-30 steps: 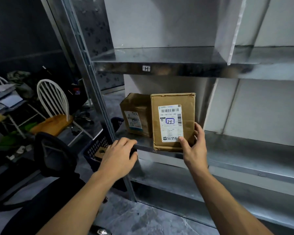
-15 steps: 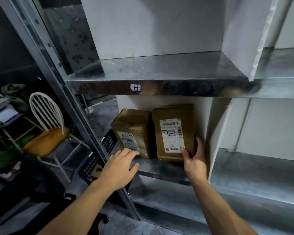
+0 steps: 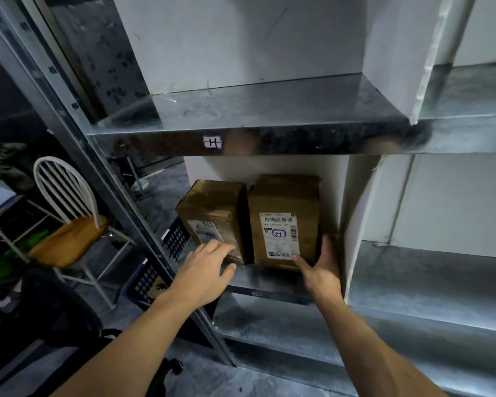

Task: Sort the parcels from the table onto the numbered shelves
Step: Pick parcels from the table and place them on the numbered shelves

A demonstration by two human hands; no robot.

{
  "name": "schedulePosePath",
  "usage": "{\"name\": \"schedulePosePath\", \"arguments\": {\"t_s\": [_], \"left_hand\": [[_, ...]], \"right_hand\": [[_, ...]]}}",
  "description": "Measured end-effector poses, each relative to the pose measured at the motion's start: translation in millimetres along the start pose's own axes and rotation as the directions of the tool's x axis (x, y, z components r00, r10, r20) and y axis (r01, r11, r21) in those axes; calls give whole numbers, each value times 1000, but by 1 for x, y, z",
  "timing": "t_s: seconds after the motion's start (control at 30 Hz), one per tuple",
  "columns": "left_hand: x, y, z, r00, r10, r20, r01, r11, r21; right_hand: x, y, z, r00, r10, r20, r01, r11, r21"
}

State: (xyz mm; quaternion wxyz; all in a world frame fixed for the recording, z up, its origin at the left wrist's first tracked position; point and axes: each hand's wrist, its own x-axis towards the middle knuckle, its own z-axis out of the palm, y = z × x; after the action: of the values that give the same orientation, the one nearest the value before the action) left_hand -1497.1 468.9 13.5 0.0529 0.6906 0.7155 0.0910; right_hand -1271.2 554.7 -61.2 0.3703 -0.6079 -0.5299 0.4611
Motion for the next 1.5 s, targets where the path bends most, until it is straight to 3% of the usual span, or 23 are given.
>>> {"name": "schedulePosePath", "arguments": {"t_s": [0.6,1.0,1.13,1.27,1.37,1.5], "left_hand": [[-2,-16,12,998,37,41,-38,999,20],[-20,-6,4,993,114,35,-114,993,-4],[-46,4,9,987,158,7,-158,987,11],[-82,17,14,972,234,9,-234,971,39],[-106,31,23,955,290,63,-294,954,53],[-128,65,31,922,367,124,-377,924,66]], "right_hand": [[-2,7,8,998,52,-34,-52,999,-1],[-67,18,-4,997,-54,-62,34,959,-281],[-107,35,-15,982,-189,-12,151,819,-554],[-152,43,-35,951,-303,57,233,584,-777],[-190,43,-51,946,-306,111,239,424,-874],[-233,54,-84,945,-317,77,183,319,-930]]}}
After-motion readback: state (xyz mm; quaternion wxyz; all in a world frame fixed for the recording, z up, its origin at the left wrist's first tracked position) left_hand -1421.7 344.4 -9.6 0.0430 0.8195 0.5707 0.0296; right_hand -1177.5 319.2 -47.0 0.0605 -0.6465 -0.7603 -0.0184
